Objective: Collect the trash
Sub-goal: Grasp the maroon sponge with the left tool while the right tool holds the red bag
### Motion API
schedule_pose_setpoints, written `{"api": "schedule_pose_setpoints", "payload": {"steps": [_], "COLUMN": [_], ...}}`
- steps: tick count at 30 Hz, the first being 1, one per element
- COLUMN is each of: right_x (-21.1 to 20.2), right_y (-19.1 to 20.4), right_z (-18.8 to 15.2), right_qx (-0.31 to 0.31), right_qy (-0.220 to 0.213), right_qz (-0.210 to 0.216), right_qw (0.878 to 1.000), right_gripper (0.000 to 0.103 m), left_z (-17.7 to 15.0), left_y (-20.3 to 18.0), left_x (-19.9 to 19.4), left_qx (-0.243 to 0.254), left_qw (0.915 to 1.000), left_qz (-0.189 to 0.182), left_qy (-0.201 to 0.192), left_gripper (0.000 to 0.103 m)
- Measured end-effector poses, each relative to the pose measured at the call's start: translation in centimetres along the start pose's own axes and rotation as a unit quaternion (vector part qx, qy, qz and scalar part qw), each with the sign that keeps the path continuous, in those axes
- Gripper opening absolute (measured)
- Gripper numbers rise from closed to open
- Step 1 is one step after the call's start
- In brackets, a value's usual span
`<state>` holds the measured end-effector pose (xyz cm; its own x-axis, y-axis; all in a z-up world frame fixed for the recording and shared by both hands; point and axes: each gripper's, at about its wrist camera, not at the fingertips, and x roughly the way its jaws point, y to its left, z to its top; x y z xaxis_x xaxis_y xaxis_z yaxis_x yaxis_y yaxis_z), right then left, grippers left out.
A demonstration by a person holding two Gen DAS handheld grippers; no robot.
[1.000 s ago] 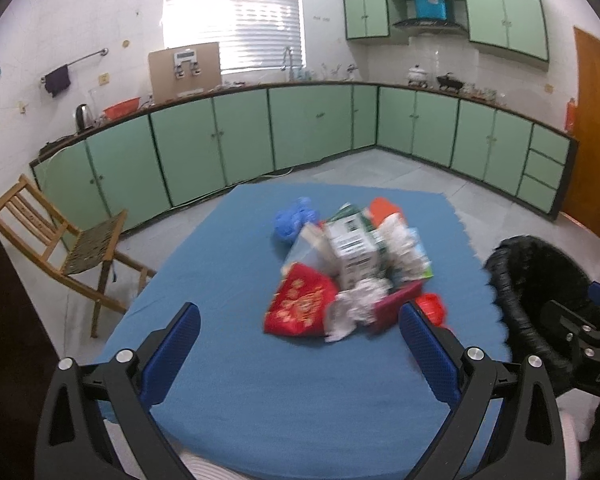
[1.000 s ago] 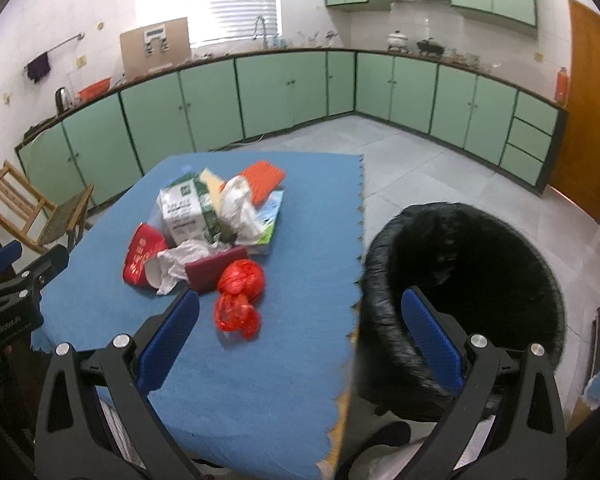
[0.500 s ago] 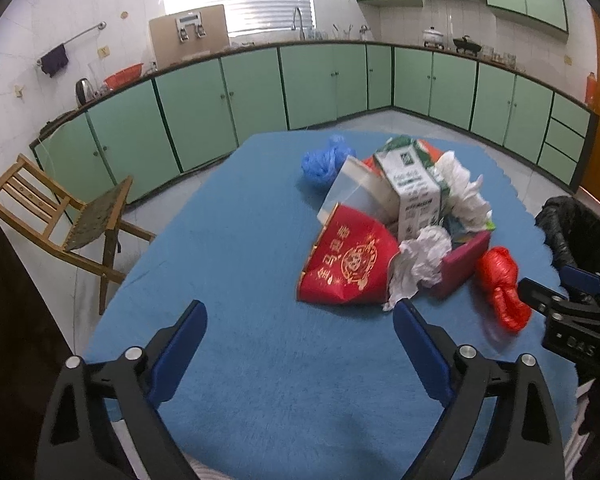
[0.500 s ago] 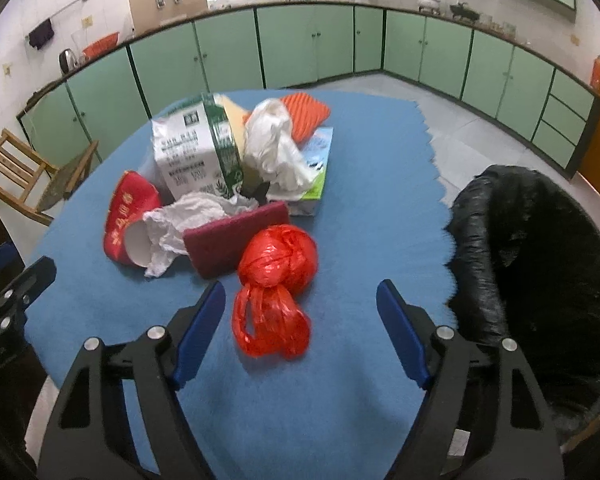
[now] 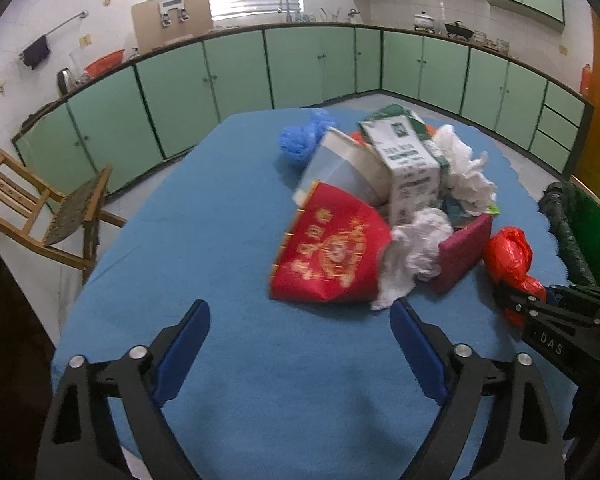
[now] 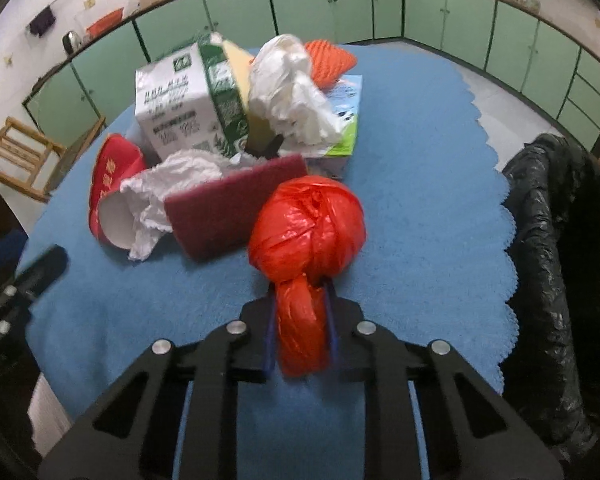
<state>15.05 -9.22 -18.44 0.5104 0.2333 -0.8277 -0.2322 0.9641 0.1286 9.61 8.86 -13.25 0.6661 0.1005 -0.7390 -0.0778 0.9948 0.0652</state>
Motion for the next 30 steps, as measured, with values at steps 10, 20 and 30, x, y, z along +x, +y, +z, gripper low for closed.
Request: {"api": "schedule_pose_setpoints", "payload": {"steps": [10,20,30], "right_x": [-4.2,-4.0,-4.0], "right_y": [-4.6,-7.1,-7.9], "right_z": [0.1,0.2,0.0], "right_qx": [0.01,0.015,0.03], "right_qy": [-0.028,-0.033,-0.03], "right_qz": [-0.043,-0.053,-0.051], "right_qw": [0.999,0.998,0.998], "right_gripper": [0.018,0.019,0.019], "left_z": [0.8,2.6,2.0], "left_y": [-5.3,-8.9,-10.4], "left_x": [-0.1,2.7,2.8], "left_qx": [0.036,0.058,0.075], "left_qw": [0.9974,0.9963,0.9931], "left_qz": [-0.06,-0.063,-0.09], "left_qy": [-0.014,-0.011,-0.003], "left_gripper": [0.075,0.058,0.026]}}
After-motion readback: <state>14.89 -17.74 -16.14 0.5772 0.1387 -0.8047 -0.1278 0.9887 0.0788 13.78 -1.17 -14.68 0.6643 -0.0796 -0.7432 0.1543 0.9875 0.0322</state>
